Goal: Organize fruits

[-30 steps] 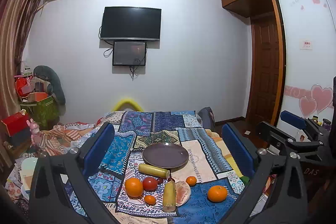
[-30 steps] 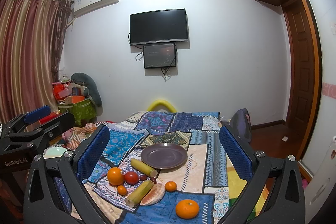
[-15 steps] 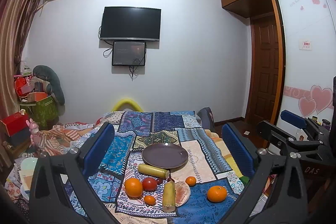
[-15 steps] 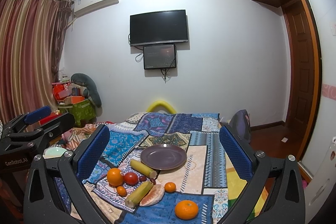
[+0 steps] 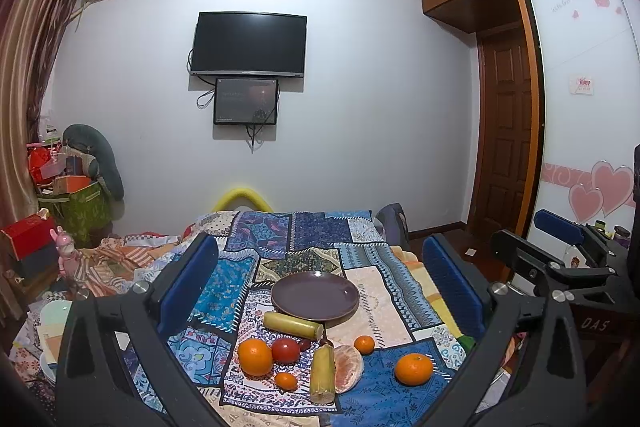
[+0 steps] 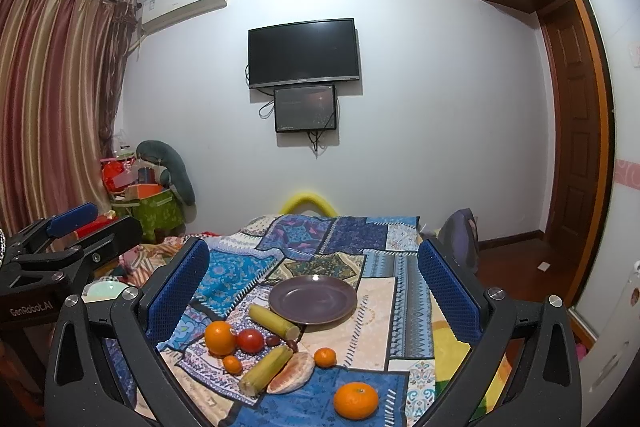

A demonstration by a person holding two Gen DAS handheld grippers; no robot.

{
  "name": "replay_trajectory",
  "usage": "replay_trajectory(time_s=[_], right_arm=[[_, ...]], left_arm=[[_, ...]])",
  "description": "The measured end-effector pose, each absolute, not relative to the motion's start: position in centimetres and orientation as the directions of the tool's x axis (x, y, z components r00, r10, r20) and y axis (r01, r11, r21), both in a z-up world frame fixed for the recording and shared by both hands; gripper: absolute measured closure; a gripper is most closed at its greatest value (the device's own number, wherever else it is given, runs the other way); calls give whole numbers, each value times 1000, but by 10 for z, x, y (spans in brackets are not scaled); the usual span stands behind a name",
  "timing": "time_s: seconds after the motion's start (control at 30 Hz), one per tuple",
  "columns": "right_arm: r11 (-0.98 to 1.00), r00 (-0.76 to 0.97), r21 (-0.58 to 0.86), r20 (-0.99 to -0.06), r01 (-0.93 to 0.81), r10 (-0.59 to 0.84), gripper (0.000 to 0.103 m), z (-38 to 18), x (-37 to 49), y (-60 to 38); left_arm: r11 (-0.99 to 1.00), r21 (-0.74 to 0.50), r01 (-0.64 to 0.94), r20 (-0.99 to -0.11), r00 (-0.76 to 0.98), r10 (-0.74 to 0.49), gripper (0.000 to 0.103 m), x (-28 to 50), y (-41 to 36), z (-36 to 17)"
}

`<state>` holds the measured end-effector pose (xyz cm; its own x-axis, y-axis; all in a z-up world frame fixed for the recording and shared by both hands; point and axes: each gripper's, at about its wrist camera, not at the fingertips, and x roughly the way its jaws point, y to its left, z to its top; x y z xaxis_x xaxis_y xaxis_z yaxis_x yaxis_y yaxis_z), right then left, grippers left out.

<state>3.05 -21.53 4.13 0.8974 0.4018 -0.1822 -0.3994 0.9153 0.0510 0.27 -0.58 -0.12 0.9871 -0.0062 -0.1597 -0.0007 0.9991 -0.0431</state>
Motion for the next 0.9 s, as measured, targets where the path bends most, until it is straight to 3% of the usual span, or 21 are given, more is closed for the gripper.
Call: replay_trajectory(time_s=[0.27,0.53,0.9], right_arm=[[914,878,49,-261,-403,402,0,24,46,-215],[922,839,43,-400,-384,368,0,-9,74,-225],[944,740,7,-619,-329,262,0,-69,110,-243]], left_arm=[[1000,-25,-8,-227,974,2,0,23,2,-14],[999,-41,35,-316,948,-46,0,43,17,-36],[999,-38,-8,-496,868,-12,0,89,40,-81]])
